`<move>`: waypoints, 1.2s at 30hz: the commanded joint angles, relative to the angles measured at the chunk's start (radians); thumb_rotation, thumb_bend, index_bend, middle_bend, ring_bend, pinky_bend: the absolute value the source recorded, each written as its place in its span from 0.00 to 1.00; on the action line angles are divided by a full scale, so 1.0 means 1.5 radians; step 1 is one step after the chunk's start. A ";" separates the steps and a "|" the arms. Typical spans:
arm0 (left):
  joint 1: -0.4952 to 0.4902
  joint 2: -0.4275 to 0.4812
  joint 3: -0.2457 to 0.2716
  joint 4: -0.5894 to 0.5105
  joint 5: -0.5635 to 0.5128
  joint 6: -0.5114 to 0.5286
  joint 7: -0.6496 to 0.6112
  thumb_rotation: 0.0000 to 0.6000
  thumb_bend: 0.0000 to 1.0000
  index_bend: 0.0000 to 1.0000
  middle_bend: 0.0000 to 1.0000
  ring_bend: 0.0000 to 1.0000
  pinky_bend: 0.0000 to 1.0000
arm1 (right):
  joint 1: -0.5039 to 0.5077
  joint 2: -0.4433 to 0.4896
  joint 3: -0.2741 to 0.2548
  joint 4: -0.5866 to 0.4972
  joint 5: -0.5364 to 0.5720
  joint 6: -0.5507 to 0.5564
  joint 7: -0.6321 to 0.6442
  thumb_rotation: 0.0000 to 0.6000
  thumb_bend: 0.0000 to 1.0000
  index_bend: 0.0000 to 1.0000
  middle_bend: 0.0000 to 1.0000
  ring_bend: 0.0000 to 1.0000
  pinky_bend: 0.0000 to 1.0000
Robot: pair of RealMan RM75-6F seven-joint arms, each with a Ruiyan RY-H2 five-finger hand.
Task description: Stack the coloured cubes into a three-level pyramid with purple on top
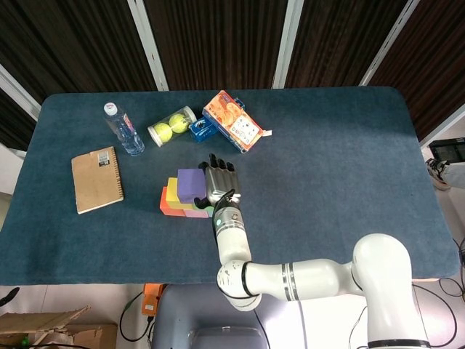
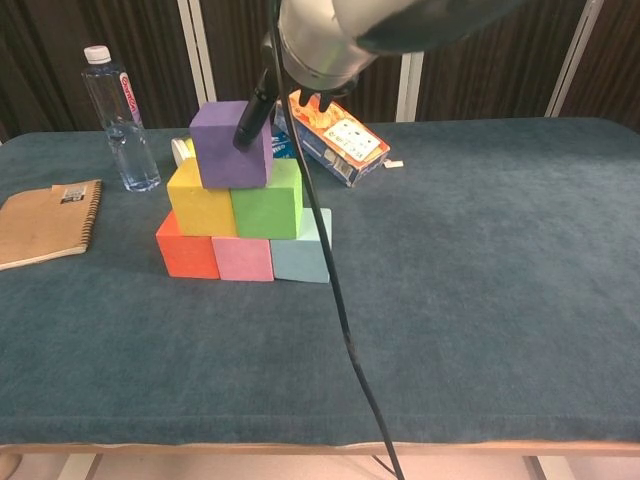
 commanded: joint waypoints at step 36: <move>0.001 -0.003 0.002 0.009 0.003 -0.006 -0.004 0.90 0.02 0.14 0.06 0.00 0.07 | 0.002 -0.045 0.035 0.023 -0.029 0.047 0.019 0.99 0.24 0.46 0.00 0.00 0.00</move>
